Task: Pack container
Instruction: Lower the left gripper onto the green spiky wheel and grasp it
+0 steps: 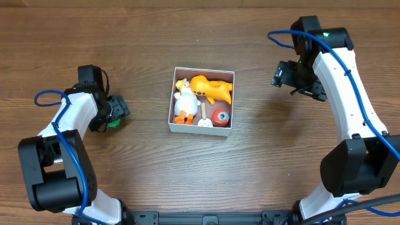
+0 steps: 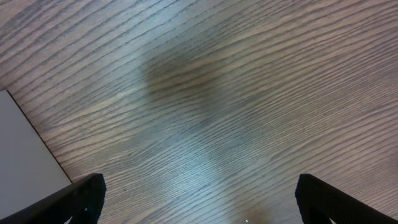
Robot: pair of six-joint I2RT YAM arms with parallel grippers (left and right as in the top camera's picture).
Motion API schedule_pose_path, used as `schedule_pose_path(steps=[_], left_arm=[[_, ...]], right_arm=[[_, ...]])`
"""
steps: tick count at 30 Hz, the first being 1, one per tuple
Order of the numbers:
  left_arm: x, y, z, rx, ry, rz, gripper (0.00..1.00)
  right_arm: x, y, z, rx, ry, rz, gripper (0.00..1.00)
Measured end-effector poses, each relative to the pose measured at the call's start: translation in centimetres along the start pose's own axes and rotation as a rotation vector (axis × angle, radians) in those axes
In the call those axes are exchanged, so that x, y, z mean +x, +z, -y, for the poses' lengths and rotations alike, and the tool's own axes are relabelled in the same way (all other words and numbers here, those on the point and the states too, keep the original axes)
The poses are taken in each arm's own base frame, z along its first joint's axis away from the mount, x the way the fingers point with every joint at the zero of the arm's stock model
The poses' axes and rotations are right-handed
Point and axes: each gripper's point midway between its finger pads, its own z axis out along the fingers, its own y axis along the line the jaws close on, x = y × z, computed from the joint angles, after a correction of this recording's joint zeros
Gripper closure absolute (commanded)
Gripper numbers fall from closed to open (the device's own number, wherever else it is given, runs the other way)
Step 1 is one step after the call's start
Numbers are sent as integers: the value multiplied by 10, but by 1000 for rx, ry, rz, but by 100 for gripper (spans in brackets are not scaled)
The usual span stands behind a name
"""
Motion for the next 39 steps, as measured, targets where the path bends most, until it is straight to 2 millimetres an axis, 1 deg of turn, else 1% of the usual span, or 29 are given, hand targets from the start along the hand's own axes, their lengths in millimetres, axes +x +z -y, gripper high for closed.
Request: schedule_pose_path(steps=[3,5,7,9,11,17,20,25,30,35,39], left_arm=[[-1,3,0,4,0,12,16],[3,5,-1,2,0,6,16],[7,8,-2,-1,0,-2,22],[7,8,-2,-1,0,-3,25],[7,8,-2,-1,1,-3,25],[7,8,-2,-1,3,-4,37],[8,8,-2,-1,4,-4,38],[8,8,-2,-1,4,-4,44],[7,8,-2,-1,4,-4,43],[7,8,-2,-1,4,-4,46],[7,8,-2,-1,4,-4,47]], right_arm=[[0,0,0,0,0,0,0],[0,0,0,0,0,0,0],[0,0,0,0,-1,0,0],[0,0,0,0,0,1,0],[0,0,0,0,0,0,0],[0,0,0,0,0,0,0],[0,0,0,0,0,0,0],[0,0,0,0,0,1,0],[0,0,0,0,0,0,0],[0,0,0,0,0,0,0],[0,0,0,0,0,1,0]])
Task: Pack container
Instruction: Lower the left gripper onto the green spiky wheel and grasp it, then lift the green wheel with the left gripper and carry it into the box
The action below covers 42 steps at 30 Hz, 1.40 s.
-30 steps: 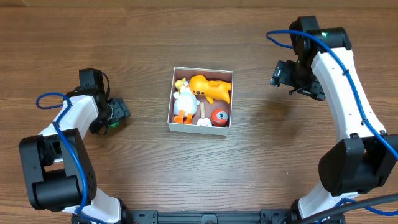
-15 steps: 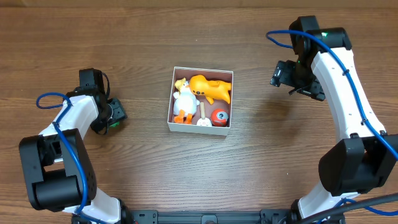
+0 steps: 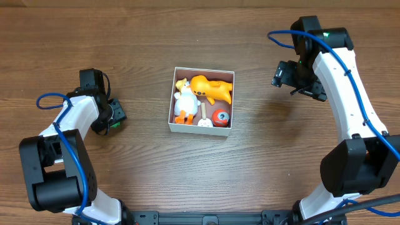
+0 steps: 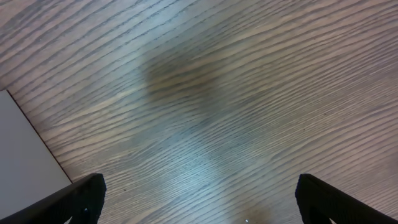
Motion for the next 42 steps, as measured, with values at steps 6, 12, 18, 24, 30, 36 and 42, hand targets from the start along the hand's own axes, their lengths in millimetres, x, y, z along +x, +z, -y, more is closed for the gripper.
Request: schedule_pose_path(steps=[6,12,18,24,30,36,42], left_arm=[[2,-2,-1,-6,0,-16,50],[-6,-16,2,-9,1,-25,51],[-18,-32,5,-6,-12,-18,51],[-30,-49,20,7,12,4,48],[-39,-72,61,47,102,55,48],[-36,-106,127,120,251,126,50],[-14,-147,200,215,415,196,50]], right_arm=[[0,0,0,0,0,-1,0],[0,0,0,0,0,0,0],[0,0,0,0,0,0,0],[0,0,0,0,0,0,0],[0,0,0,0,0,-1,0],[0,0,0,0,0,0,0],[0,0,0,0,-1,0,0]])
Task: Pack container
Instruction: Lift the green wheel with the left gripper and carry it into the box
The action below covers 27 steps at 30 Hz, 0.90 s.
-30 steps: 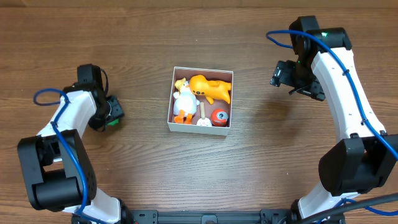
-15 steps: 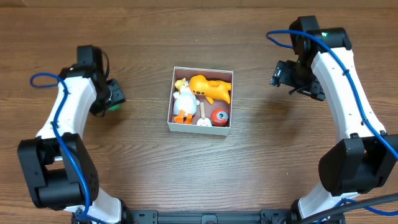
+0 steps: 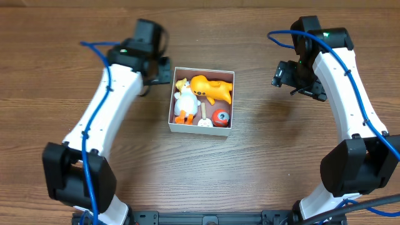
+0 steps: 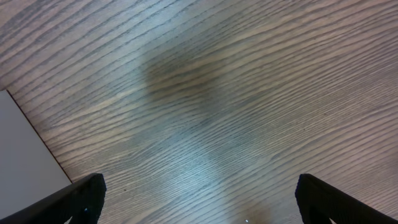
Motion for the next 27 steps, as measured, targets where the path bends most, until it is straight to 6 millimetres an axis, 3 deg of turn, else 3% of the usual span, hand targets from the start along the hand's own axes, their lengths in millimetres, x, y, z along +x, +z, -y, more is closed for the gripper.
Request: schedule_pose_path(steps=[5,9,13,19,27], left_arm=[[9,-19,67,84,131,29,51],[25,-23,93,113,177,14,51],[32,-24,103,123,183,5,50],[37,-23,103,118,141,-11,50],[68,3,101,87,146,-100,50]], right_arm=[[0,0,0,0,1,0,0],[0,0,0,0,1,0,0],[0,0,0,0,0,0,0],[0,0,0,0,0,0,0],[0,0,0,0,0,0,0]])
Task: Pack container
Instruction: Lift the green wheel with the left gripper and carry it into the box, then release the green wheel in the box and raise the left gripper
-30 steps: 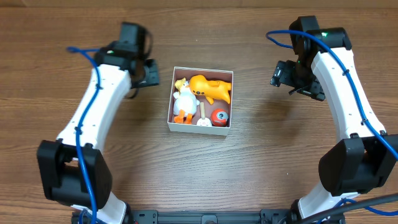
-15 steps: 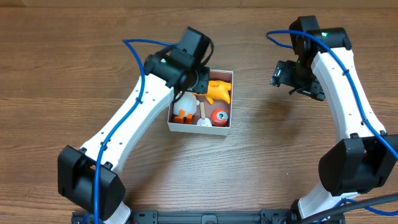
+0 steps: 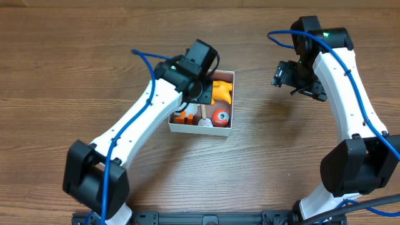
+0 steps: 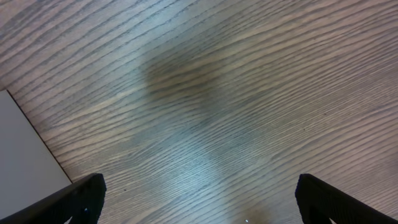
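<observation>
The white box (image 3: 200, 129) stands mid-table. It holds an orange toy (image 3: 222, 90), a red ball with an eye (image 3: 219, 117) and a white duck, of which only the orange feet (image 3: 181, 117) show. My left gripper (image 3: 201, 92) hangs over the box's middle; its wrist hides the fingers and anything between them. My right gripper (image 3: 284, 78) hovers to the right of the box. In the right wrist view it (image 4: 199, 199) is open over bare wood, fingertips (image 4: 87, 194) wide apart. No green object shows anywhere.
The table is brown wood. A corner of the white box (image 4: 25, 162) shows at the left edge of the right wrist view. Blue cables run along both arms.
My left gripper was at the box's upper left corner, outside it; now it is over the middle of the box, covering the duck. The right arm has not moved.
My left gripper was at the far left of the table, at a small green object, at both first moments. Then it was beside the box's upper left corner, and the green object was gone from the table. Now it is above the box. The right gripper stayed open throughout.
</observation>
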Robot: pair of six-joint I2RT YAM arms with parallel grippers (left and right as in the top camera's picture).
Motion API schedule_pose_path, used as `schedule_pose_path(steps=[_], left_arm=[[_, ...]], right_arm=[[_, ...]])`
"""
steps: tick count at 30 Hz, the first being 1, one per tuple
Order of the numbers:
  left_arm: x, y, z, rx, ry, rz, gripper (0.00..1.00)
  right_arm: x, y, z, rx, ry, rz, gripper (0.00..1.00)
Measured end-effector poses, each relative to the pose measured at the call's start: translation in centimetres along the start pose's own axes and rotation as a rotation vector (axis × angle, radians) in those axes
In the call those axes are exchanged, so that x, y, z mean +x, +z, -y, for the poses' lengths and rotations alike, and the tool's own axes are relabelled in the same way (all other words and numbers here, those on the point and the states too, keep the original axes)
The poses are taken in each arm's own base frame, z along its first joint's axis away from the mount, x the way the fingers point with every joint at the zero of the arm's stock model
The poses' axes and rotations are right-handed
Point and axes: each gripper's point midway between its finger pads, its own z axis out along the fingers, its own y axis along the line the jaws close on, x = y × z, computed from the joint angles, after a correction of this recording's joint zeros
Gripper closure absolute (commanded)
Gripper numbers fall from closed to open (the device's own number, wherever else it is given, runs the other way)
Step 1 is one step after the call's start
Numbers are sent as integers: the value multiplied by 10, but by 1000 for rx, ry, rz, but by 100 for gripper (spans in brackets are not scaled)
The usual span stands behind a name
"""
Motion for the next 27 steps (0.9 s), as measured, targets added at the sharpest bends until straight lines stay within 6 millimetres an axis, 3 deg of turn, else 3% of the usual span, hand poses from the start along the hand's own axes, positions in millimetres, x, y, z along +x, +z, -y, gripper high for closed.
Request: schedule_pose_path(steps=[6,14,19,24,27], left_arm=[[11,21,6,-8,19,-53,49],[8,30,8,-4,13,-46,23],[6,30,9,-4,25,-37,22],[7,22,-17,-95,19,-70,21],[-11,5,-39,-128,-35,-47,19]], right_arm=[[0,0,0,0,1,0,0],[0,0,0,0,0,0,0],[0,0,0,0,0,0,0],[0,0,0,0,0,0,0],[0,0,0,0,0,0,0]])
